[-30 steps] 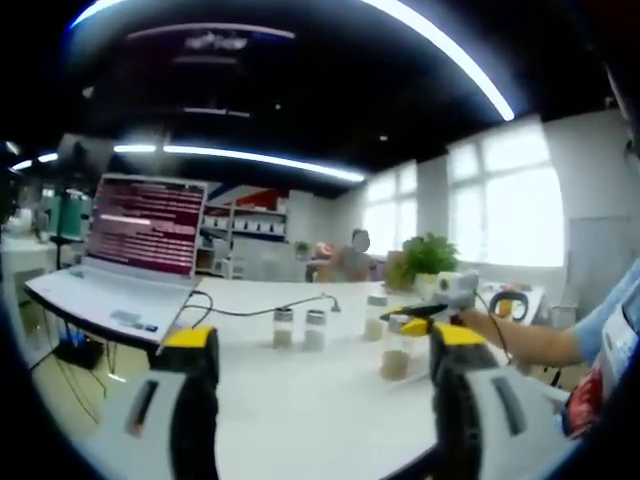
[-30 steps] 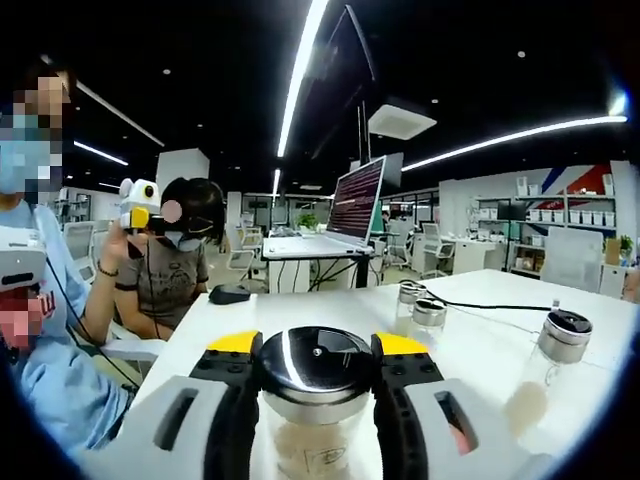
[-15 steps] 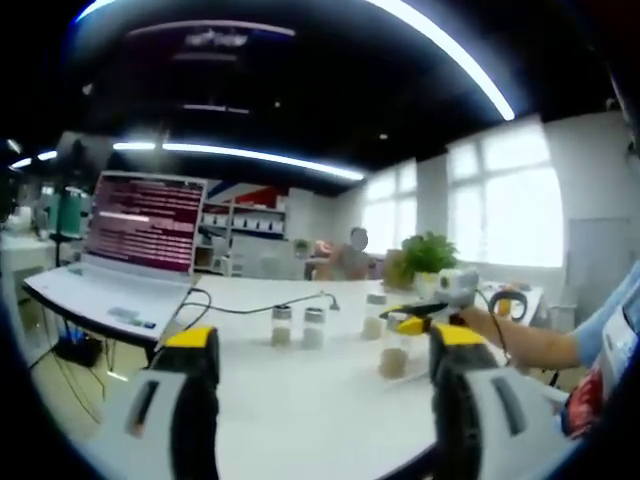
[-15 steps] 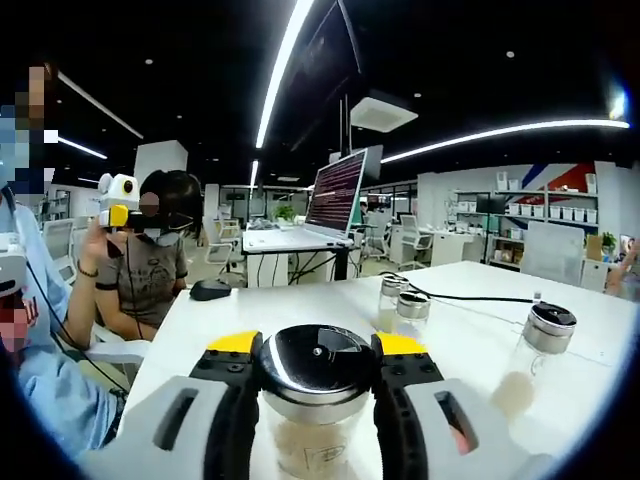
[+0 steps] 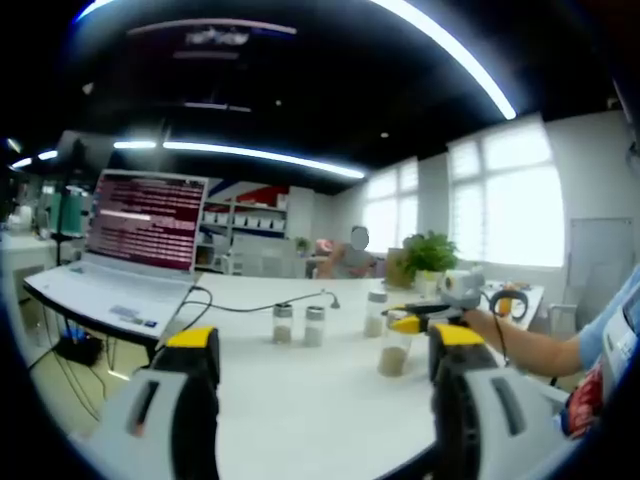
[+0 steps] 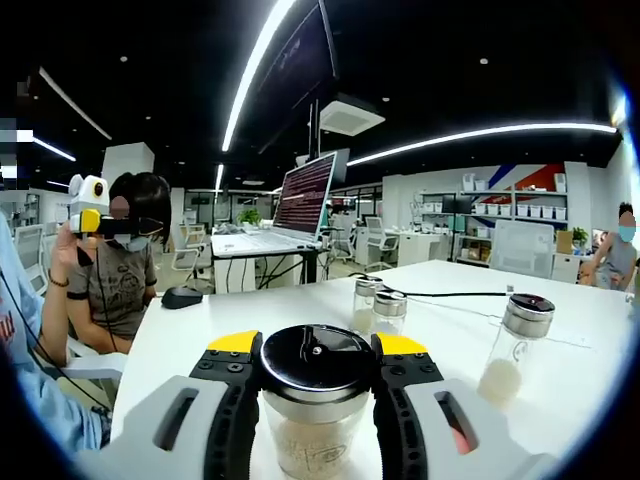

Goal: Rotate the seasoning bottle until the label or dispensing opening points toward the visible target arrow and the bottle remains upright within the marked orientation range

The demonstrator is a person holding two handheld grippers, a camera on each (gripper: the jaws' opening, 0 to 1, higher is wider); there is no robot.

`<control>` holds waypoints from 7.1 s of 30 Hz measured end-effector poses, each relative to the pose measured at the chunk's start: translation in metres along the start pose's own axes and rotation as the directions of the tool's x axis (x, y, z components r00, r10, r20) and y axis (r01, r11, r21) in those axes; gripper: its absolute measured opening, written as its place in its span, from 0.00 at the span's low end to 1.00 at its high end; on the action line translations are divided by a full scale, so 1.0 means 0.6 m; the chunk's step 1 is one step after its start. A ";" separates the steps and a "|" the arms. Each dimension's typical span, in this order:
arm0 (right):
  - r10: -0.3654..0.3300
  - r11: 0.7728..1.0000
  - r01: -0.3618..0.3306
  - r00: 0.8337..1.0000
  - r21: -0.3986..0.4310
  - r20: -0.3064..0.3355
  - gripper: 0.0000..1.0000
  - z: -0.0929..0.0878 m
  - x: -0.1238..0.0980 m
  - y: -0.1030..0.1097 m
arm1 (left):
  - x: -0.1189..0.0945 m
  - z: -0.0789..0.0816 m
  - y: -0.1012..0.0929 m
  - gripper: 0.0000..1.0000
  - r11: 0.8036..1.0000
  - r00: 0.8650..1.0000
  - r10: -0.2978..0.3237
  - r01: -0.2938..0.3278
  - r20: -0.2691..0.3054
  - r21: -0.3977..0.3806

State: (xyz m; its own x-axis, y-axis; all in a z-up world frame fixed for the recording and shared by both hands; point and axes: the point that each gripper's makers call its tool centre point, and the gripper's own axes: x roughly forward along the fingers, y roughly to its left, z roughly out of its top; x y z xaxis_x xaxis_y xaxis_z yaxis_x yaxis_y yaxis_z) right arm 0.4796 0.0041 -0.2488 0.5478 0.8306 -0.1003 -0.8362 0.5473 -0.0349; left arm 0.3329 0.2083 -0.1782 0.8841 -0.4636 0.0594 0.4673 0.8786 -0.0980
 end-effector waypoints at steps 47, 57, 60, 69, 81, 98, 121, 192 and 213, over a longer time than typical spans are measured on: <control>-0.446 0.894 0.446 0.895 0.049 -0.018 0.43 -0.010 0.001 -0.028 | -0.011 0.008 0.007 0.90 1.000 1.000 0.006 -0.006 0.019 -0.024; -0.531 0.843 0.533 0.846 0.067 -0.046 0.42 -0.016 -0.001 -0.035 | -0.019 0.013 0.016 0.90 0.999 0.999 0.016 -0.015 0.029 -0.030; -0.546 0.834 0.548 0.837 0.065 -0.050 0.42 -0.018 -0.002 -0.038 | -0.021 0.015 0.018 0.90 0.999 0.999 0.015 -0.014 0.034 -0.031; -0.499 0.859 0.505 0.863 0.083 -0.079 0.58 -0.029 -0.002 -0.035 | -0.021 0.019 0.024 0.90 0.999 0.999 0.018 -0.016 0.037 -0.035; -0.420 0.901 0.418 0.907 0.115 -0.008 0.80 0.000 -0.035 -0.017 | -0.012 0.011 0.023 0.90 0.999 1.000 0.011 -0.010 0.015 -0.032; 0.088 0.985 -0.097 0.994 0.145 0.071 0.99 0.071 -0.059 0.023 | -0.026 0.019 0.030 0.89 0.998 0.999 0.040 -0.038 0.035 -0.044; 0.443 0.896 -0.439 0.894 0.066 -0.062 0.68 0.000 -0.030 0.030 | -0.026 0.027 0.010 0.89 1.000 0.998 0.024 -0.024 0.050 -0.002; -0.184 0.982 0.186 0.981 0.029 -0.066 0.40 -0.002 0.006 -0.020 | 0.007 0.001 0.020 0.88 1.000 1.000 0.018 -0.018 -0.007 -0.025; -0.419 0.907 0.421 0.907 0.031 -0.045 0.40 -0.003 0.000 -0.035 | 0.008 0.004 0.002 0.88 0.999 1.000 -0.005 0.006 0.007 -0.039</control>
State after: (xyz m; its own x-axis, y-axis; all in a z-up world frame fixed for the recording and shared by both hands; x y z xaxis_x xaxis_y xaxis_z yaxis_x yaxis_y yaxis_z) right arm 0.4973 -0.0077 -0.2501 0.8462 0.5190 -0.1206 -0.5268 0.8489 -0.0433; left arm 0.3377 0.2073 -0.1754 0.8815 -0.4673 0.0673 0.4721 0.8710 -0.1360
